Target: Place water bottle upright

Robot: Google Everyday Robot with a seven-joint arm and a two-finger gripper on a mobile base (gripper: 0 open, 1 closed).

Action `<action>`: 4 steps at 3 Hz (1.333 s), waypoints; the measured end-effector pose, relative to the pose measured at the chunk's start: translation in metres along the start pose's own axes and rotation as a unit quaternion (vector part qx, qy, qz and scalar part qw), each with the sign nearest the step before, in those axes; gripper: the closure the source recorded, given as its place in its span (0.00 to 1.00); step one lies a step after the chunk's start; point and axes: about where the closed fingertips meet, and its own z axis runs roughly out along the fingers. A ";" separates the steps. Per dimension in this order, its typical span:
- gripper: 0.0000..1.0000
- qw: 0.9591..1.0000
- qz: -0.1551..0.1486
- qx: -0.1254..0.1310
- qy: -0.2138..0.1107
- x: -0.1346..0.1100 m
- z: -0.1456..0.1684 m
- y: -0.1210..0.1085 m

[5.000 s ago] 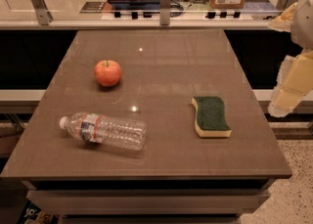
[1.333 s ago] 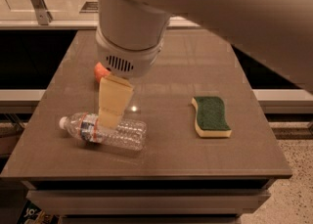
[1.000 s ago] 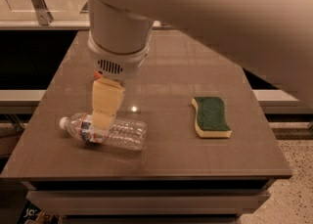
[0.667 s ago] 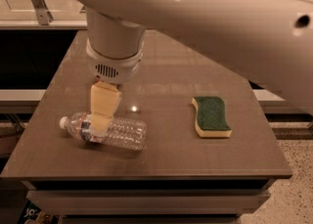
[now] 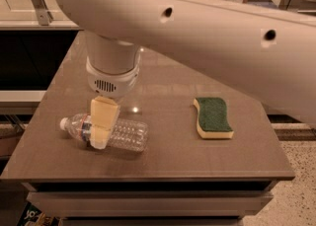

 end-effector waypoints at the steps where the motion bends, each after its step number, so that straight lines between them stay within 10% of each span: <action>1: 0.00 1.000 0.005 -0.003 0.013 0.000 0.008 0.009; 4: 0.00 0.998 0.056 -0.014 0.033 -0.016 0.029 0.031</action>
Offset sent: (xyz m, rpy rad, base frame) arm -0.0266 0.0249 -0.0230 -0.0896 0.0652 -0.0736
